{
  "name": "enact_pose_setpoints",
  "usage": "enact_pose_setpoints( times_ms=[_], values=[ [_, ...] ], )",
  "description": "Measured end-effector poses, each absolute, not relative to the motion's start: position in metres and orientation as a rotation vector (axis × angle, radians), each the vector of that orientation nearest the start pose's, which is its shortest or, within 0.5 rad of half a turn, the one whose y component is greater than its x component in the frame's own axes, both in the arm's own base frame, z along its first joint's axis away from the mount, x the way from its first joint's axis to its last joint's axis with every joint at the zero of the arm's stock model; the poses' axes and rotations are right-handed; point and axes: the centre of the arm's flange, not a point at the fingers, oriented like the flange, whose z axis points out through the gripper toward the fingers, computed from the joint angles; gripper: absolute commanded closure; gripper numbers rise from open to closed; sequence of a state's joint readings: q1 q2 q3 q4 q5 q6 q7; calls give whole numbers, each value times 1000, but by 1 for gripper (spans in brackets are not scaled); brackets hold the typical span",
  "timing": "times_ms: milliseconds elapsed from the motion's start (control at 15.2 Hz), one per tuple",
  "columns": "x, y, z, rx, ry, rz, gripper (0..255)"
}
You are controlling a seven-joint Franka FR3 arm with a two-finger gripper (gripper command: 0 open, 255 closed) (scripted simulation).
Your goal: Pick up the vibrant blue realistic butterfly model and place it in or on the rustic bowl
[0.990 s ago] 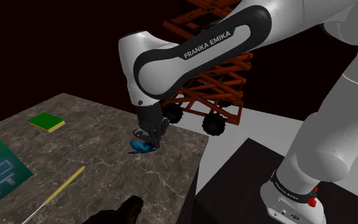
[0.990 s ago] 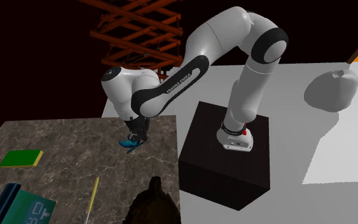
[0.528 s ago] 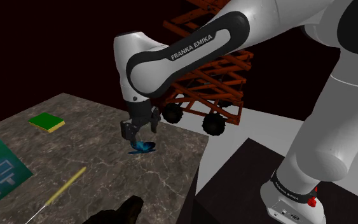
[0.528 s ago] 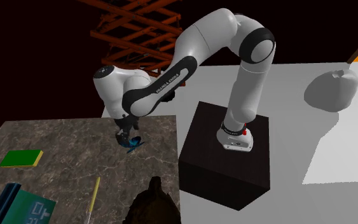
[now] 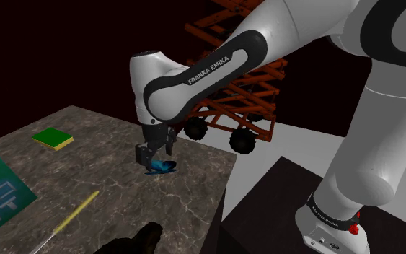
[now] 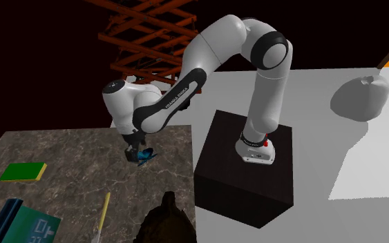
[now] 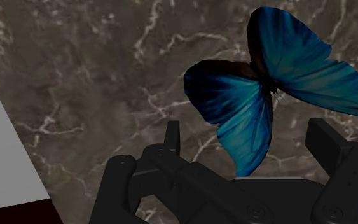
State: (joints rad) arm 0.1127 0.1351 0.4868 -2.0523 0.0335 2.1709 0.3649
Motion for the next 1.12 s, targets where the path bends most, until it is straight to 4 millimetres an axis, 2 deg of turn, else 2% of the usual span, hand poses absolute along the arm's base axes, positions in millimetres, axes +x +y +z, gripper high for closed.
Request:
enact_pose_setpoints(
  times_ms=[198, 528, 594, 1122],
  values=[
    [473, 320, 373, -3044, -325, 66, 0],
    [473, 320, 372, -3044, -325, 65, 0],
    [473, 320, 372, -3044, -325, 65, 255],
    [473, 319, 373, -3044, -324, 63, 255]
  ],
)
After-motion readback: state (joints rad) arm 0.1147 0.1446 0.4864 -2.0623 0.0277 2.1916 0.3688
